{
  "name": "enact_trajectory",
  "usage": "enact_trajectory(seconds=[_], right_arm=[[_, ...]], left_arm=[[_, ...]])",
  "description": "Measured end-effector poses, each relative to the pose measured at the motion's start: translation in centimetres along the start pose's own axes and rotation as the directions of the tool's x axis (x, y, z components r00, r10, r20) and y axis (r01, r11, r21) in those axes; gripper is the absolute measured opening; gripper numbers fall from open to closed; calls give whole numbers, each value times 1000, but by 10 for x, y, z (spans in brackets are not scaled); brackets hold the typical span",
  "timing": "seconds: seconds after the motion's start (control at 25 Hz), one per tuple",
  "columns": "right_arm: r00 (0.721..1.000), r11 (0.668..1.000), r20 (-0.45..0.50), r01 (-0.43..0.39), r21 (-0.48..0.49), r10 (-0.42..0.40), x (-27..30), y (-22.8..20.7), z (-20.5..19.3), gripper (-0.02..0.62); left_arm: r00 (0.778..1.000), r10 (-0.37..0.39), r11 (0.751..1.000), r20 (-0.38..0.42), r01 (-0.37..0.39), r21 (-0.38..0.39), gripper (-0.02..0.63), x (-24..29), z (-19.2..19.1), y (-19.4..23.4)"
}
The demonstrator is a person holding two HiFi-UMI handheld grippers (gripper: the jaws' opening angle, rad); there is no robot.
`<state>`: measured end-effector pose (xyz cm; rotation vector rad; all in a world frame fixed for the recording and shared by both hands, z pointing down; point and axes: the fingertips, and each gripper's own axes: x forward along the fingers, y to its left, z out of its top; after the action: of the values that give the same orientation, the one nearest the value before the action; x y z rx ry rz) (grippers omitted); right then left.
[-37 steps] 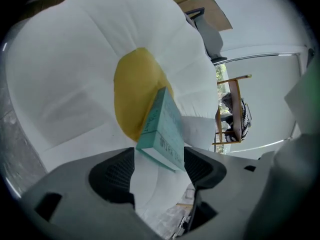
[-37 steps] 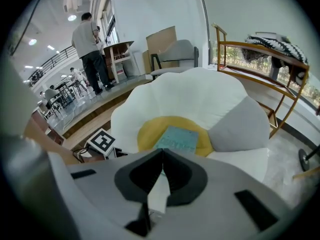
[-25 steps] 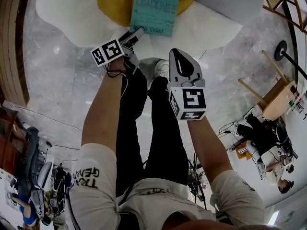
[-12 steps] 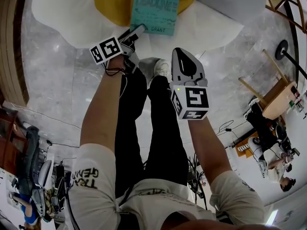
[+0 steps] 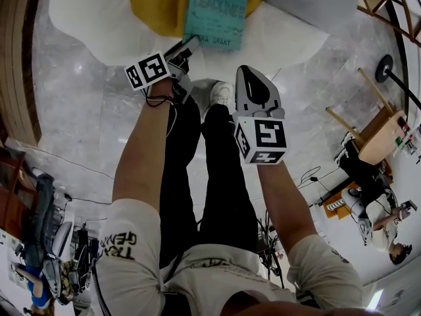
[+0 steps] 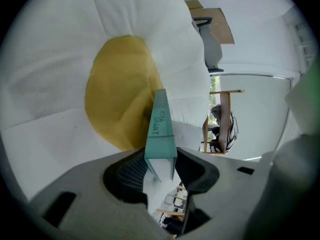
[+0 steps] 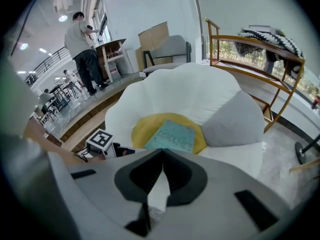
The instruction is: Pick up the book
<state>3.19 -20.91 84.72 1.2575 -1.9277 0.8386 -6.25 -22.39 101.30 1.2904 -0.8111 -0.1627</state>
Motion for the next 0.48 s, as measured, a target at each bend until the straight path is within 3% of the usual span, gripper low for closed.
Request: enact_trajectory(seconds=[0.28, 0.48], right_arm=[[999, 1000, 36, -10, -18, 11, -16, -4, 15, 26], [998, 999, 53, -19, -27, 20, -36, 3, 24, 26]], left_arm=[[995, -97, 995, 24, 98, -28, 181, -14, -18, -34], [977, -168, 981, 127, 178, -71, 181, -38, -23, -65]])
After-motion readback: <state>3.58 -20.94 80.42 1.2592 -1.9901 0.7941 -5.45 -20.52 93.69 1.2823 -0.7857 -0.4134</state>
